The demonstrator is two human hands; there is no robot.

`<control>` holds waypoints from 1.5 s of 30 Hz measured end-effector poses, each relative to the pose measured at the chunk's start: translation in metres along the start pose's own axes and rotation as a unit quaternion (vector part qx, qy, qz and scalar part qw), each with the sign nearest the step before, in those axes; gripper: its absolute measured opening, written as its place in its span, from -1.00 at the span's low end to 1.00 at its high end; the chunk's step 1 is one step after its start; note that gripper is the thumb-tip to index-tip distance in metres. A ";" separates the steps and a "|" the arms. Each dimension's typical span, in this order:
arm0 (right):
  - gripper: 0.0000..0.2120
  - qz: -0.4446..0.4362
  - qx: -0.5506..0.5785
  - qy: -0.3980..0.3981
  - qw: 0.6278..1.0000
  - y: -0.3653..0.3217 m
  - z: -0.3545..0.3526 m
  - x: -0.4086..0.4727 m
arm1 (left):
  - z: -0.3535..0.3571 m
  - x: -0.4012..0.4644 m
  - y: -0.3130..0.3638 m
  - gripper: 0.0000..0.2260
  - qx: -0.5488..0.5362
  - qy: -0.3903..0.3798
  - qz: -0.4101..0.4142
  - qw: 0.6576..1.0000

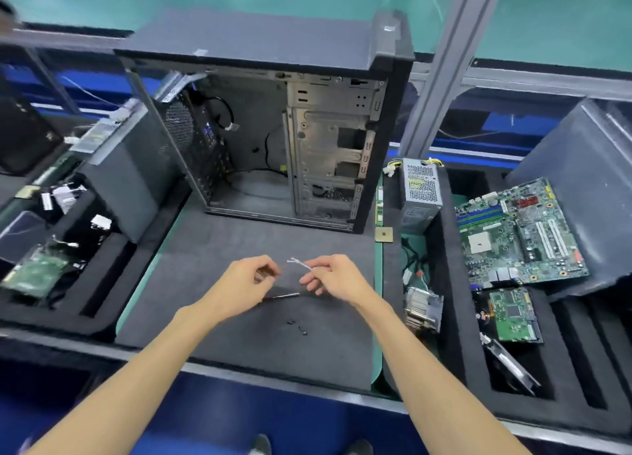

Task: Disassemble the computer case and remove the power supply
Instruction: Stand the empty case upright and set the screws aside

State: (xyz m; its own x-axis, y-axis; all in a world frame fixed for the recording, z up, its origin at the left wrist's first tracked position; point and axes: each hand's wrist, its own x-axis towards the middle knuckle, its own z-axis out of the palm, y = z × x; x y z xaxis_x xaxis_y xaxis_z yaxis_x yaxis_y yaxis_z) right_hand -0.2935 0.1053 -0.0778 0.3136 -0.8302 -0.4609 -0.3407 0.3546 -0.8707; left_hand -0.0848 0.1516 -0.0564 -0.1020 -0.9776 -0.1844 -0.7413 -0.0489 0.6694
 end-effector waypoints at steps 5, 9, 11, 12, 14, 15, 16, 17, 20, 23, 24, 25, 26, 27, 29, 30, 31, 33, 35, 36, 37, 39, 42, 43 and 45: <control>-0.82 0.011 0.017 0.061 0.998 0.006 0.020 -0.003 | 0.003 -0.017 -0.014 -0.84 0.003 -0.048 0.038 0.998; -0.83 0.026 0.042 0.169 0.984 0.009 0.032 -0.008 | 0.021 -0.021 -0.020 -0.81 0.020 -0.101 0.108 0.989; -0.80 0.043 0.030 0.220 0.974 0.008 0.040 -0.016 | 0.028 -0.020 -0.025 -0.75 0.027 -0.113 0.139 0.983; -0.80 0.049 0.027 0.236 0.970 0.008 0.045 -0.020 | 0.031 -0.020 -0.027 -0.72 0.033 -0.116 0.156 0.980; -0.83 0.051 0.024 0.262 0.963 0.010 0.051 -0.030 | 0.038 -0.018 -0.029 -0.68 0.048 -0.121 0.192 0.973; -0.83 0.048 0.022 0.274 0.960 0.012 0.053 -0.035 | 0.041 -0.018 -0.029 -0.67 0.054 -0.125 0.206 0.969; -0.83 0.042 0.022 0.284 0.958 0.015 0.057 -0.041 | 0.044 -0.017 -0.029 -0.66 0.058 -0.132 0.216 0.966; -0.82 0.036 0.023 0.292 0.955 0.018 0.058 -0.047 | 0.047 -0.016 -0.028 -0.66 0.064 -0.136 0.223 0.963; -0.78 0.024 0.024 0.315 0.948 0.027 0.064 -0.063 | 0.055 -0.010 -0.025 -0.70 0.096 -0.134 0.234 0.958; -0.78 0.043 0.050 0.325 0.943 0.035 0.066 -0.075 | 0.061 -0.005 -0.023 -0.81 0.144 -0.111 0.242 0.953; -0.80 0.051 0.062 0.327 0.942 0.037 0.066 -0.077 | 0.062 -0.004 -0.022 -0.84 0.158 -0.106 0.239 0.952; -0.82 0.058 0.073 0.327 0.940 0.039 0.066 -0.079 | 0.063 -0.002 -0.020 -0.86 0.174 -0.103 0.233 0.951; -0.84 0.064 0.083 0.327 0.939 0.040 0.066 -0.079 | 0.063 0.000 -0.017 -0.87 0.191 -0.105 0.225 0.950; -0.86 0.068 0.094 0.328 0.938 0.040 0.065 -0.079 | 0.063 0.002 -0.014 -0.88 0.209 -0.113 0.217 0.947; -0.88 0.069 0.128 0.328 0.934 0.041 0.065 -0.077 | 0.062 0.007 -0.007 -0.88 0.250 -0.142 0.217 0.933; -0.88 0.069 0.147 0.325 0.932 0.042 0.065 -0.076 | 0.062 0.009 -0.005 -0.87 0.273 -0.157 0.221 0.923; -0.89 0.071 0.163 0.321 0.930 0.043 0.065 -0.074 | 0.062 0.011 -0.002 -0.85 0.294 -0.171 0.225 0.913; -0.89 0.074 0.188 0.314 0.927 0.046 0.066 -0.070 | 0.062 0.014 0.001 -0.83 0.323 -0.190 0.226 0.899; -0.90 0.079 0.199 0.307 0.927 0.049 0.067 -0.065 | 0.062 0.014 0.004 -0.83 0.331 -0.202 0.218 0.895; -0.91 0.081 0.203 0.303 0.928 0.050 0.067 -0.063 | 0.062 0.014 0.005 -0.85 0.326 -0.205 0.210 0.899; -0.91 0.083 0.208 0.298 0.928 0.050 0.066 -0.061 | 0.062 0.014 0.005 -0.87 0.316 -0.206 0.201 0.904; -0.92 0.085 0.218 0.291 0.928 0.051 0.064 -0.058 | 0.061 0.013 0.006 -0.89 0.287 -0.205 0.180 0.918; -0.91 0.087 0.225 0.283 0.928 0.049 0.060 -0.058 | 0.057 0.015 0.007 -0.86 0.201 -0.189 0.139 0.951; -0.90 0.088 0.230 0.283 0.927 0.049 0.058 -0.059 | 0.054 0.017 0.009 -0.85 0.156 -0.175 0.124 0.964; -0.88 0.092 0.263 0.278 0.919 0.047 0.052 -0.059 | 0.048 0.020 0.017 -0.87 0.061 -0.139 0.111 0.982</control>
State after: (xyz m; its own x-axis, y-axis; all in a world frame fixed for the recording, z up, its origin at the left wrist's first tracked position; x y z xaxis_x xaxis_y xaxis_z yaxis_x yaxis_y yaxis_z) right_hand -0.2815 0.1932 -0.1005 -0.2574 -0.7746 -0.5777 0.1791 0.5493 -0.8162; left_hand -0.1311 0.1409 -0.0837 -0.4346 -0.8668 -0.2446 -0.7530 0.2007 0.6266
